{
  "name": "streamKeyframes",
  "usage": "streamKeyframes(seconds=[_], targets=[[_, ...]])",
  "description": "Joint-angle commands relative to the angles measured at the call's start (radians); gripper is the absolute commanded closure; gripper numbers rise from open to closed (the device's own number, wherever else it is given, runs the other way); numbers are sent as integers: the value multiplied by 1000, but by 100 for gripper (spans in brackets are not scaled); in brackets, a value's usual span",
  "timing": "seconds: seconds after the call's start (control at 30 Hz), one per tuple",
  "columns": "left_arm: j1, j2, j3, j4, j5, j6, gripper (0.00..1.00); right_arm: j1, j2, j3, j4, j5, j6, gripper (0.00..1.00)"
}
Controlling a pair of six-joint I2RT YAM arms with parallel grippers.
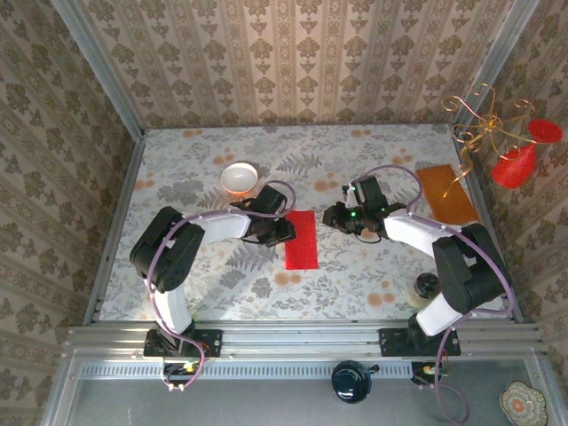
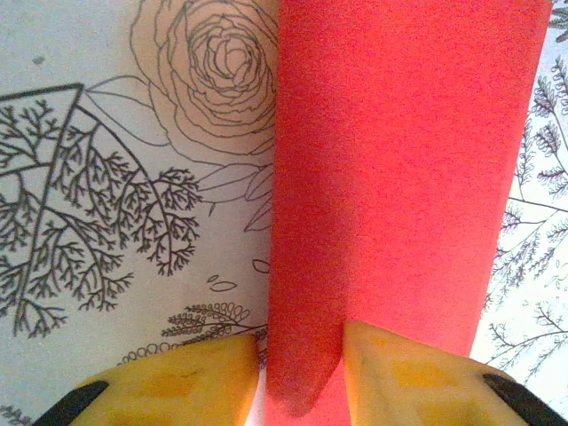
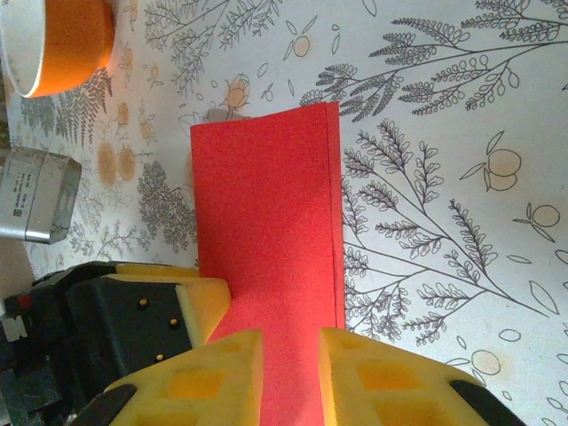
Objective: Fold a paper plane with a square sheet of paper (pick it up from the middle)
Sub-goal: First fold in half a square sheet of paper at the center of the table, then hold the square sheet of paper at the center of the table.
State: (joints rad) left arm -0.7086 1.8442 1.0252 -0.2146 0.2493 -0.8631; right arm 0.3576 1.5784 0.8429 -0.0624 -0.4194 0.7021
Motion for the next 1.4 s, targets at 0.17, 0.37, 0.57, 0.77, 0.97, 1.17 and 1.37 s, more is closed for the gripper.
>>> streamKeyframes(seconds=[0.17, 0.37, 0.57, 0.77, 0.97, 1.17, 1.37], targets=[[-30, 190, -31, -84, -13, 38, 63, 1, 40, -10, 20, -63, -5, 76], [-32, 221, -13, -76, 14, 47, 62, 19, 70, -12, 42, -99, -3, 76], [-33, 242, 3, -90, 19, 47, 61, 44, 111, 8, 48, -124, -7, 77], [-33, 255, 13, -92, 26, 49, 61, 70, 164, 39, 58, -153, -2, 80], [-34, 264, 21, -100, 30, 50, 61, 88, 215, 59, 76, -181, 11, 83], [-34, 272, 26, -111, 30, 50, 61, 89, 247, 75, 70, -189, 10, 85], [-33, 271, 22, -112, 30, 49, 61, 89, 272, 78, 43, -170, -6, 87]])
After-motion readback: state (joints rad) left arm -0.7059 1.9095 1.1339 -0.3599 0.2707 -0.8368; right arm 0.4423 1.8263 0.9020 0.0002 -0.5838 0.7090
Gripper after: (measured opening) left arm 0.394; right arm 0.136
